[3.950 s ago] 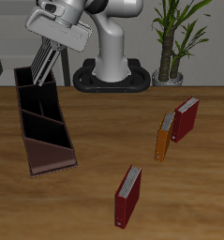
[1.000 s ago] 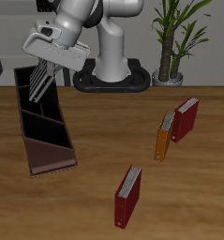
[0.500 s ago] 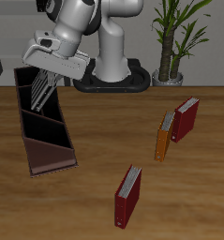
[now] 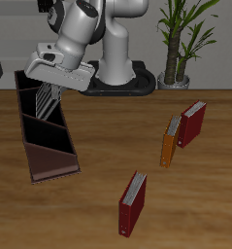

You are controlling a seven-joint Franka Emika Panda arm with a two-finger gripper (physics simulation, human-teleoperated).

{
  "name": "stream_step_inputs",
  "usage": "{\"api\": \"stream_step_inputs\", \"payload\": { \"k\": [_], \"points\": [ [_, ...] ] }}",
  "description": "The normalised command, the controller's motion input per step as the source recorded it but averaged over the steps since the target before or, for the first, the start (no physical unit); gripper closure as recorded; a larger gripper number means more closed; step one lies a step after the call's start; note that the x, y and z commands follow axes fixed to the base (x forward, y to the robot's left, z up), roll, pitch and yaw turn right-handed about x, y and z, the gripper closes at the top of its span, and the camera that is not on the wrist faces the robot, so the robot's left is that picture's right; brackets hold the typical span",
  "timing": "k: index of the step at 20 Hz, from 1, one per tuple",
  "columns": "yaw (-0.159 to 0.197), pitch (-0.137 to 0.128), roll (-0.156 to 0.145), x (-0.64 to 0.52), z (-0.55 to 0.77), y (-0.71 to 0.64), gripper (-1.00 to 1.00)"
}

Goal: Place the striped book into the right desk caddy's back compartment

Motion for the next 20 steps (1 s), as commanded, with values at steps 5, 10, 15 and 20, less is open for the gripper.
{"api": "stream_step_inputs", "payload": {
  "k": [5, 10, 15, 20],
  "points": [
    [-0.040, 0.063, -0.045, -0.07, -0.16, -0.16, 1.00],
    [-0.047, 0.074, -0.083, -0.09, -0.06, -0.19, -1.00],
    [-0.019, 0.068, -0.082, -0.04, -0.03, -0.19, -1.00],
    [0.013, 0.014, 0.009, -0.02, 0.06, 0.06, -1.00]
  ]
}}
